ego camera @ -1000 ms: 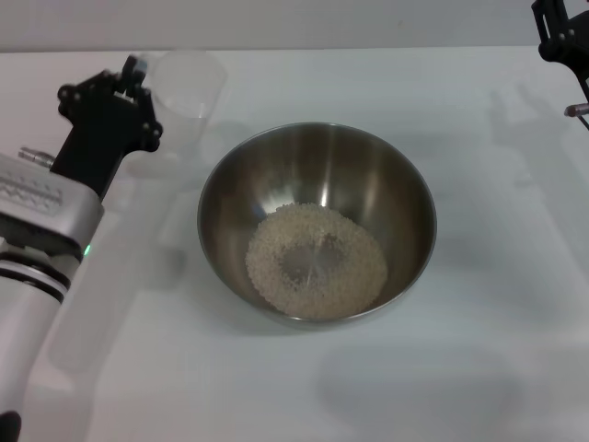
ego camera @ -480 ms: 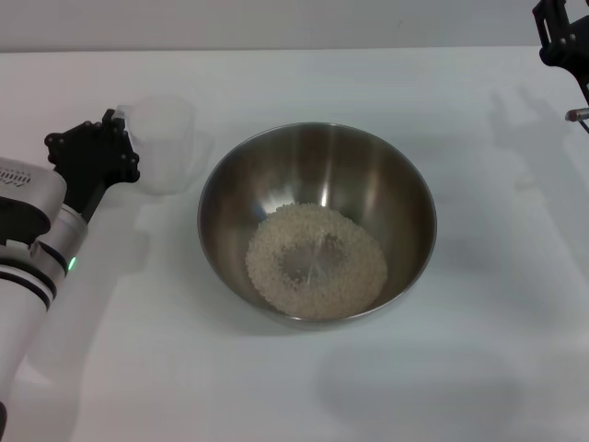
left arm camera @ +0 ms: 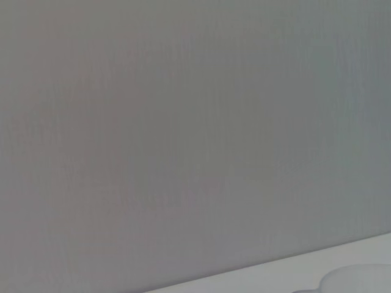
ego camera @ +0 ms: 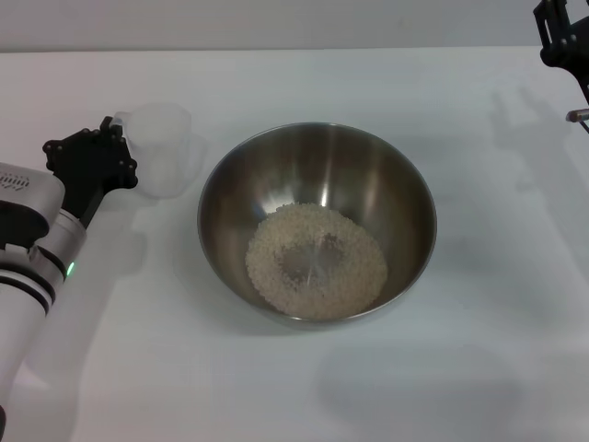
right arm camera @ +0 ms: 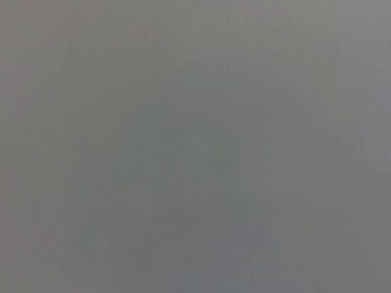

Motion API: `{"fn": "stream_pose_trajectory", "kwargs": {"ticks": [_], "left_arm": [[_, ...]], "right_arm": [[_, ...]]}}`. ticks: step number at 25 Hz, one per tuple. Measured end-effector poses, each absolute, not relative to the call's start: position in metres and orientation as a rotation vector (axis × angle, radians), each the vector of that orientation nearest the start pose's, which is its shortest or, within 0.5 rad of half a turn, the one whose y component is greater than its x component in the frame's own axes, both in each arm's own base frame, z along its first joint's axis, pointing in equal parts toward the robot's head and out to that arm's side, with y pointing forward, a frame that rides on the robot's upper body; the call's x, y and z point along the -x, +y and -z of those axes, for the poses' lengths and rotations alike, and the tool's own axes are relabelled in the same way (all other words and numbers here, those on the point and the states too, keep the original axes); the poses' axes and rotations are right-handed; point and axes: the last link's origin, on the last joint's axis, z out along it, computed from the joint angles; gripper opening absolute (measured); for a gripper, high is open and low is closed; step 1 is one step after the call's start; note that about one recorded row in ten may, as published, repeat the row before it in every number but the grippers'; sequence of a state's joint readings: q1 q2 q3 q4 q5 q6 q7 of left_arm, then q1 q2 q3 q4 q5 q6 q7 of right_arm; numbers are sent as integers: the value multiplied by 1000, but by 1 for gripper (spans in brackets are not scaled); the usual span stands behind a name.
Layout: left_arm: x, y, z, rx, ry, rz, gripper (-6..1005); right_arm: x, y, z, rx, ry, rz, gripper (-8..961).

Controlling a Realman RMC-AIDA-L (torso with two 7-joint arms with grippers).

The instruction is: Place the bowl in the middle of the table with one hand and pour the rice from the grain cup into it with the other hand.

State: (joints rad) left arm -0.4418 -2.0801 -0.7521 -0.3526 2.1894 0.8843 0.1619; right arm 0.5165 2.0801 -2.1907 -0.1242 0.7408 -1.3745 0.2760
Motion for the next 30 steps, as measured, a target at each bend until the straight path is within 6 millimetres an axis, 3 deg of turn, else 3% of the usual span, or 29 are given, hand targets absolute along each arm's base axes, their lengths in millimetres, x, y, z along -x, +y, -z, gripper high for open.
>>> {"fn": "stream_pose_trajectory", "kwargs": {"ticks": [10,16,20,23,25,30], "left_arm": [[311,337,62,1768,-538,470,212],[321,327,60,1753,-550,457,390],[325,321,57,1730,-552,471,416],[322,307,49,1664,-552,585,435],[307,287,41,1623,-477,762,448],[298,279,41,1633,-426,833,479]], "right_arm": [[-284,349,-7,1563,404,-986,414],[-283,349,-7,1562,403,-988,414],[-283,349,-7,1562,403,-988,414],[-283,348,-7,1562,404,-988,414],[-285,347,-6,1560,408,-985,414],[-286,346,-5,1561,414,-981,414]]}}
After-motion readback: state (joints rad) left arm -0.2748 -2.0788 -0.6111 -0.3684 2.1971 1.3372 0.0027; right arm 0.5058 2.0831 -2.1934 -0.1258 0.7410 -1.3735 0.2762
